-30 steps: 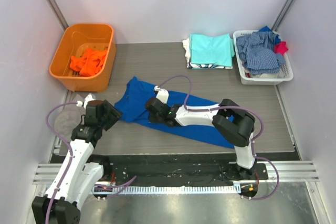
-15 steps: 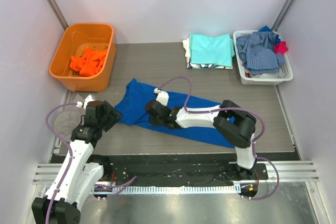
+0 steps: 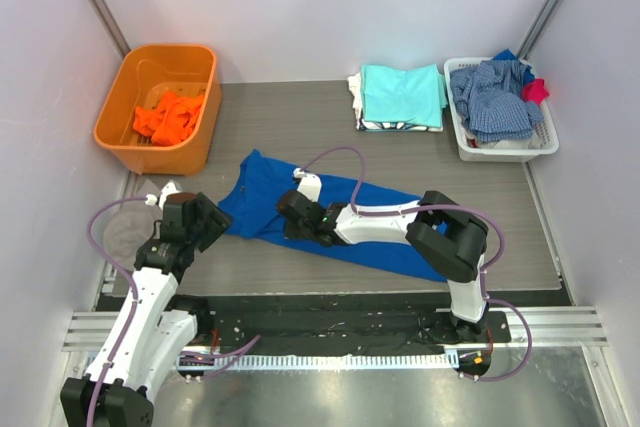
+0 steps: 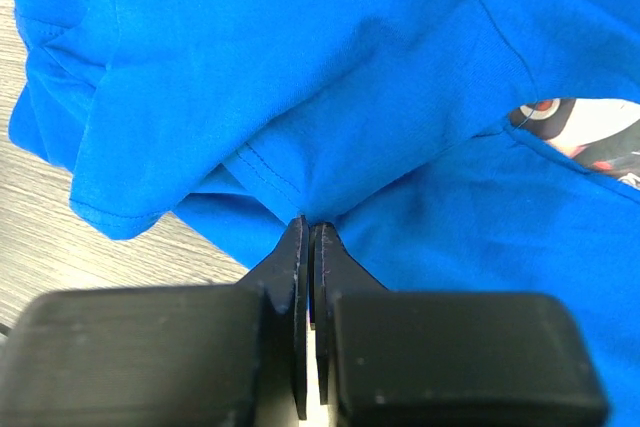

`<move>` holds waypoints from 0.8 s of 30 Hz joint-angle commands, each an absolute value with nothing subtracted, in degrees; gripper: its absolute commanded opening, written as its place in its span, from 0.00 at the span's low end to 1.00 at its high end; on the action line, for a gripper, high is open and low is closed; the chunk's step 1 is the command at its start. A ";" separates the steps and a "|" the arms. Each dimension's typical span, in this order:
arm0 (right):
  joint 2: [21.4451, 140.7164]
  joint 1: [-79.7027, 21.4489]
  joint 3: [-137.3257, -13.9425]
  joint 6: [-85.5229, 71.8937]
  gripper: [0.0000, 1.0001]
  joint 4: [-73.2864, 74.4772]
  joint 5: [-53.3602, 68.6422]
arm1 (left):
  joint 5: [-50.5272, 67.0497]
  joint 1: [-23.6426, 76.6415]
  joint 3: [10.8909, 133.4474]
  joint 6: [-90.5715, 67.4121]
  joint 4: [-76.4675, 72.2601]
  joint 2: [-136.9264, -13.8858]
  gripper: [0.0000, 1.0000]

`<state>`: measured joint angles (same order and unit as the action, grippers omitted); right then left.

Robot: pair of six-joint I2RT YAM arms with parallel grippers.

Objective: Fold and stack the t-shirts
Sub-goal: Fold the tshirt

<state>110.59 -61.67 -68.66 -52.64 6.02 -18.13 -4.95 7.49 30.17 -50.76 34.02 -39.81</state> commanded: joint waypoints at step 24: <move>102.13 -63.02 -65.66 -52.56 0.01 5.98 -20.13 | -5.36 7.56 30.23 -50.89 33.84 -38.50 0.60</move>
